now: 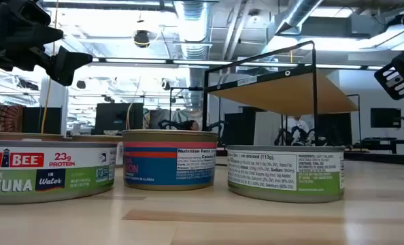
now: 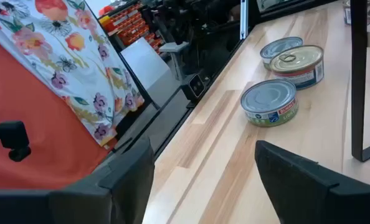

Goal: Stack canned seafood by type on shelf

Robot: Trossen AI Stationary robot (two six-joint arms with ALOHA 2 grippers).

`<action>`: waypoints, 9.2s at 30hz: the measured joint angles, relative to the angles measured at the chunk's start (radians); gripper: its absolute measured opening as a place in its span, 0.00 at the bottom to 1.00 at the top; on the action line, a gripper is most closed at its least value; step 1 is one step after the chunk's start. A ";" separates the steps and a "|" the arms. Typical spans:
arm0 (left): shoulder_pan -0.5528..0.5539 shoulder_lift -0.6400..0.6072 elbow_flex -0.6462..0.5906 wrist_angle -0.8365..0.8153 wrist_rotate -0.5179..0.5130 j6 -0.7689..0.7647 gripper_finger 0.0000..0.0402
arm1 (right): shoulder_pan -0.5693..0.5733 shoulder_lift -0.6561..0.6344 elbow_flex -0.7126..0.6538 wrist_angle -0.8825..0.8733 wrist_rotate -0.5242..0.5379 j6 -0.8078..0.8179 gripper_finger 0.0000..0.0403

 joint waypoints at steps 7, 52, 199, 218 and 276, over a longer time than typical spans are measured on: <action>0.000 0.000 0.000 0.000 0.000 0.000 0.73 | 0.000 0.000 0.000 0.000 0.000 0.000 0.75; 0.000 0.000 0.000 0.000 0.000 0.000 0.73 | 0.000 0.000 0.000 0.000 0.000 0.000 0.75; -0.098 1.329 1.042 -0.384 -0.268 0.153 0.73 | 0.491 1.739 0.928 -0.248 1.010 0.716 0.75; -0.100 1.385 1.042 -0.354 -0.236 0.142 0.73 | 0.508 1.818 0.928 -0.174 1.083 0.707 0.75; -0.131 1.403 1.041 -0.289 -0.042 -0.030 0.73 | 0.605 1.814 1.170 -0.625 1.001 1.015 0.75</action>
